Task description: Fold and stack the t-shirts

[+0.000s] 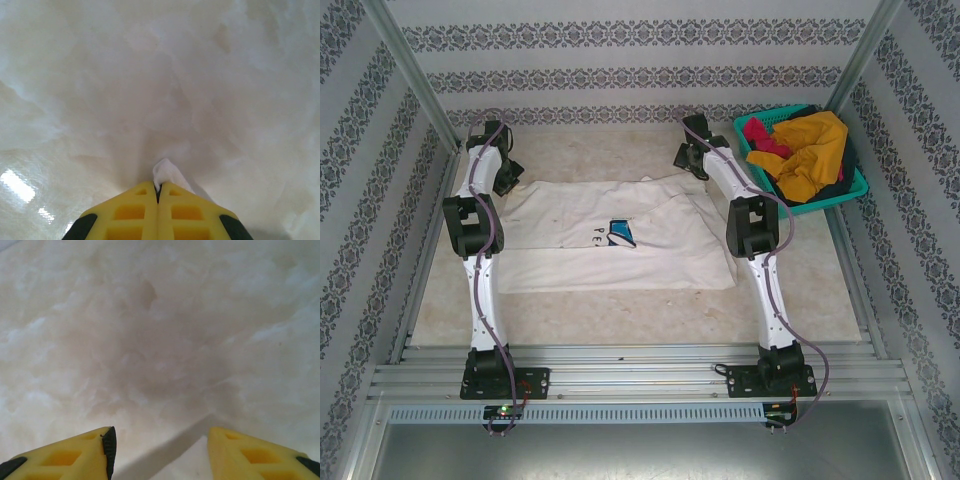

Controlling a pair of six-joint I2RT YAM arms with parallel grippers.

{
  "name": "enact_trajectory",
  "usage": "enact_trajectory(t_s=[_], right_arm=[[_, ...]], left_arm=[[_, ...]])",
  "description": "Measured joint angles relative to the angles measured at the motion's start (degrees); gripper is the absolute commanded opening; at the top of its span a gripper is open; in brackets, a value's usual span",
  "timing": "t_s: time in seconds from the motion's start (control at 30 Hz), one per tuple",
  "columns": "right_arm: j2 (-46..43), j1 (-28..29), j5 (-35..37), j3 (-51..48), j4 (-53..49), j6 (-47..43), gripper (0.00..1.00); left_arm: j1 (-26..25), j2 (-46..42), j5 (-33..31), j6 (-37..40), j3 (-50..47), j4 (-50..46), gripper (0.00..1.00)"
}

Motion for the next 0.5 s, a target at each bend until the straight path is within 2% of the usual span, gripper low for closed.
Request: enact_trajectory(t_s=[0.23, 0.43, 0.5], right_arm=[[0.0, -0.1, -0.8, 0.4, -4.2, -1.5, 0.50], [0.9, -1.2, -3.1, 1.8, -5.5, -1.9, 0.31], [1.2, -1.6, -3.6, 2.0, -5.9, -2.1, 0.18]], left_arm=[[0.0, 0.0, 0.4, 0.0, -0.1, 0.3, 0.00], [0.0, -0.2, 0.8, 0.0, -0.7, 0.9, 0.00], [0.0, -0.3, 0.9, 0.0, -0.8, 1.0, 0.00]])
